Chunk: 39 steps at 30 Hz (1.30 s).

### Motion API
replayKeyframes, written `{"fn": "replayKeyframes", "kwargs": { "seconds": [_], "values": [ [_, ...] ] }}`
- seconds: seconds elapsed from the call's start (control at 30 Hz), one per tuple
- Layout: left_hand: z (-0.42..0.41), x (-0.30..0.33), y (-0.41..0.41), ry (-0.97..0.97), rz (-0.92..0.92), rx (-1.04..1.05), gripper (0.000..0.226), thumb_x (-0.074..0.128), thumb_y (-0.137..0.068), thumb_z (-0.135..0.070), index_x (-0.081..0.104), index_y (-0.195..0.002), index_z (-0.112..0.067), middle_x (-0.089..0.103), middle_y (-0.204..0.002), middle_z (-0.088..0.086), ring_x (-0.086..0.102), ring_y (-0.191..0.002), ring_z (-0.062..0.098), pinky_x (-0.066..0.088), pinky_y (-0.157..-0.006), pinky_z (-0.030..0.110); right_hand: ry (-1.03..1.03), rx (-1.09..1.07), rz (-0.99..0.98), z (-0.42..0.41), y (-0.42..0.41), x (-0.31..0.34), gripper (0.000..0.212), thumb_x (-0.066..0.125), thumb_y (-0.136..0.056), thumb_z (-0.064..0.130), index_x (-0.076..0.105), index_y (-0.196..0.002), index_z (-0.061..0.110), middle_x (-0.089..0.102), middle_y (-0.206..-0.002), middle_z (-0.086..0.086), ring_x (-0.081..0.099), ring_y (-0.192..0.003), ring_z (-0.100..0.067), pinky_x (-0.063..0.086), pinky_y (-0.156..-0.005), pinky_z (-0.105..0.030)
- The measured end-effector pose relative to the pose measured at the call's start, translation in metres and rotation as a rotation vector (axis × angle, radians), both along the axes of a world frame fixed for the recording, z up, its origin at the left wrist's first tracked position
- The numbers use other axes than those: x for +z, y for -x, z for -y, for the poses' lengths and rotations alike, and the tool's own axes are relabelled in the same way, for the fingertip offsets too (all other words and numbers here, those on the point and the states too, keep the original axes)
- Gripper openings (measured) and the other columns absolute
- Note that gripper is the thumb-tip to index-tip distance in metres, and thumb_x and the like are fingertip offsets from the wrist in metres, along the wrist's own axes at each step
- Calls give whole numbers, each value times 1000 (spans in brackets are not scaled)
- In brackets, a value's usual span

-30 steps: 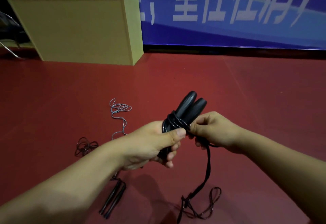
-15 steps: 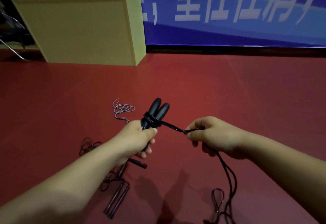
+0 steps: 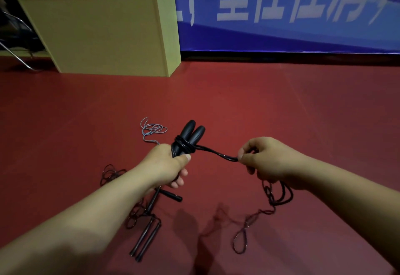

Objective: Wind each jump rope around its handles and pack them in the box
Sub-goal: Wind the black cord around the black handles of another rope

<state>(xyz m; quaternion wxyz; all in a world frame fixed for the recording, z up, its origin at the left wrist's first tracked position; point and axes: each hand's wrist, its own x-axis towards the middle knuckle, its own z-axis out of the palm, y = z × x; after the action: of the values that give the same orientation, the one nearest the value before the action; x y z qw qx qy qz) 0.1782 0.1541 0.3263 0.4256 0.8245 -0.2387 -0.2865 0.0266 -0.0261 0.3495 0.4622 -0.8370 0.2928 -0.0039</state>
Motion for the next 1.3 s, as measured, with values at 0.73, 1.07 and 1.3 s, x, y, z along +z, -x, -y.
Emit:
{"fn": "replayKeyframes", "kwargs": {
  "seconds": [0.73,1.07,1.3],
  "values": [
    [7,0,12,-403,519,-336,19,61,-91,-39,51,-79,-27,66,-64,-8,60,-46,5,43,-53,22,577,395,249,-11,3,9,16,69,-88,36,58,-78,29,51,-60,12,51,-58,-3,36,-53,-17],
    [10,3,37,-363,521,-754,17,64,-89,-39,55,-83,-27,55,-69,-9,54,-69,18,47,-67,33,769,387,349,5,8,8,39,57,-79,62,68,-91,26,62,-87,10,58,-75,-13,50,-63,-39],
    [4,14,48,-145,137,-831,7,64,-93,-22,60,-89,-17,63,-71,-1,56,-64,11,50,-61,33,514,234,304,18,4,0,55,65,-58,73,71,-78,22,66,-69,6,60,-64,-5,48,-58,-25]
  ]
}}
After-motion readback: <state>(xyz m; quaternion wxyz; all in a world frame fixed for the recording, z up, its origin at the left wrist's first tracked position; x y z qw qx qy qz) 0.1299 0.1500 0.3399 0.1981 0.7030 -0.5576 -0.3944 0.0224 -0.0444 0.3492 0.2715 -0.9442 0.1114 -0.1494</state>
